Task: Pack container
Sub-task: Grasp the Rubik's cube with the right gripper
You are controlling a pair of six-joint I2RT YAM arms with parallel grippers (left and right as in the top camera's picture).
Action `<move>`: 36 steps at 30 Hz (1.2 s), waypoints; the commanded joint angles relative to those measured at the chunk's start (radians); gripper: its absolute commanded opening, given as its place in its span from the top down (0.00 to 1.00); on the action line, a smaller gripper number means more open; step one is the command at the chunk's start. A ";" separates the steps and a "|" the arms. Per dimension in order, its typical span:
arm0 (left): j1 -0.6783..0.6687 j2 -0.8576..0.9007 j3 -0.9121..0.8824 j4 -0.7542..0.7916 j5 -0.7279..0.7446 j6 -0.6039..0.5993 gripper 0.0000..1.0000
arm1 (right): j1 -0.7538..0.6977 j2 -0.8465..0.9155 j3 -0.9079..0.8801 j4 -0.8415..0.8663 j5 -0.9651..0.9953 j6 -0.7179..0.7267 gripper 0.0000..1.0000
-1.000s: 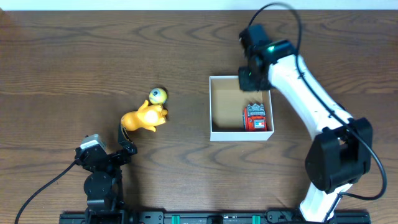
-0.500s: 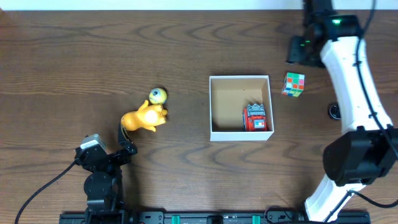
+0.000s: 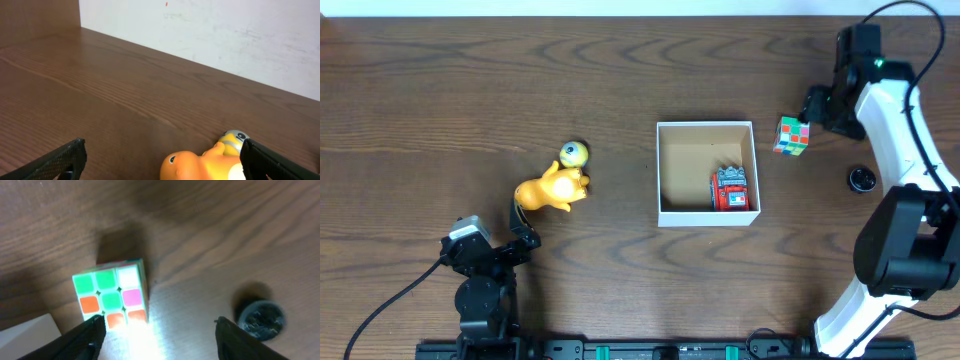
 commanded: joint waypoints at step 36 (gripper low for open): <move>0.003 -0.005 -0.029 -0.007 -0.008 0.017 0.02 | 0.048 0.133 -0.087 0.264 -0.171 -0.140 0.32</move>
